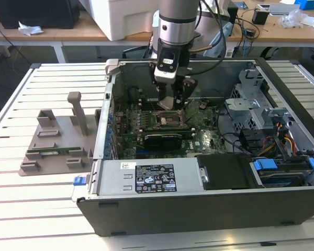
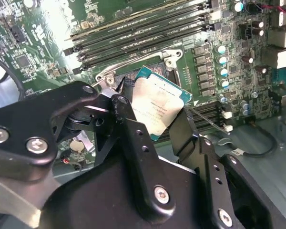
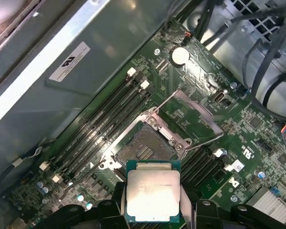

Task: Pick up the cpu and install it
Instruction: 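Place the cpu into insertion slot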

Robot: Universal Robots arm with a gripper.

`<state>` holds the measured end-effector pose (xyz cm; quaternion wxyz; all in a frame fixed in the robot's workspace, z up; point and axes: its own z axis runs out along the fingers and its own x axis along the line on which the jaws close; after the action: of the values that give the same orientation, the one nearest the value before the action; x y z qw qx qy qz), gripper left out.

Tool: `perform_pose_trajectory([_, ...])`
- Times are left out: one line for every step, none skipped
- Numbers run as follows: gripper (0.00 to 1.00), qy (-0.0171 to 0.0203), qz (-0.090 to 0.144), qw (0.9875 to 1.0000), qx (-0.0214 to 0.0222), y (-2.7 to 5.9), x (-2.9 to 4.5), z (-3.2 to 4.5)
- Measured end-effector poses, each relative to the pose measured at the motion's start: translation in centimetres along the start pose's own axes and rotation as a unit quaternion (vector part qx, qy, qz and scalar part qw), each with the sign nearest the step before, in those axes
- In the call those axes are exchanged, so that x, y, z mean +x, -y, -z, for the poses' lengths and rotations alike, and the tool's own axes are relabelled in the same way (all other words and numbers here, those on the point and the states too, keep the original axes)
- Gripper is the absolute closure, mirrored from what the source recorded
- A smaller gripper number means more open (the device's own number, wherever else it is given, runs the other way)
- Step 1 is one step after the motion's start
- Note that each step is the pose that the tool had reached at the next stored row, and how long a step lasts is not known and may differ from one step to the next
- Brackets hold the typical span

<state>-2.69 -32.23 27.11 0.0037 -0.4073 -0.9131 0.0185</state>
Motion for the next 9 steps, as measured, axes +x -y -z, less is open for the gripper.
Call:
perform_pose_trajectory([0.45, -0.0002, -0.006, 1.0, 0.0001, 0.0, 0.0, 0.0])
perform_pose_trajectory([0.45, -0.0004, -0.011, 0.9999, 0.0001, 0.0, 0.0, 0.0])
perform_pose_trajectory([0.45, -0.0005, -0.015, 0.9999, 0.0001, 0.0, 0.0, 0.0])
perform_pose_trajectory([0.45, -0.0007, -0.019, 0.9998, 0.0002, 0.0, 0.0, -0.01])
perform_pose_trajectory([0.45, -0.0008, -0.024, 0.9997, 0.0002, 0.0, 0.0, -0.01])
perform_pose_trajectory([0.45, -0.001, -0.028, 0.9996, 0.0003, 0.0, 0.0, 0.0])
perform_pose_trajectory([0.45, -0.0012, -0.034, 0.9994, 0.0004, 0.0, 0.0, 0.0])
perform_pose_trajectory([0.45, -0.0014, -0.041, 0.9992, 0.0004, 0.0, 0.0, -0.01])
perform_pose_trajectory([0.45, -0.0015, -0.044, 0.999, 0.0004, 0.0, 0.0, 0.0])
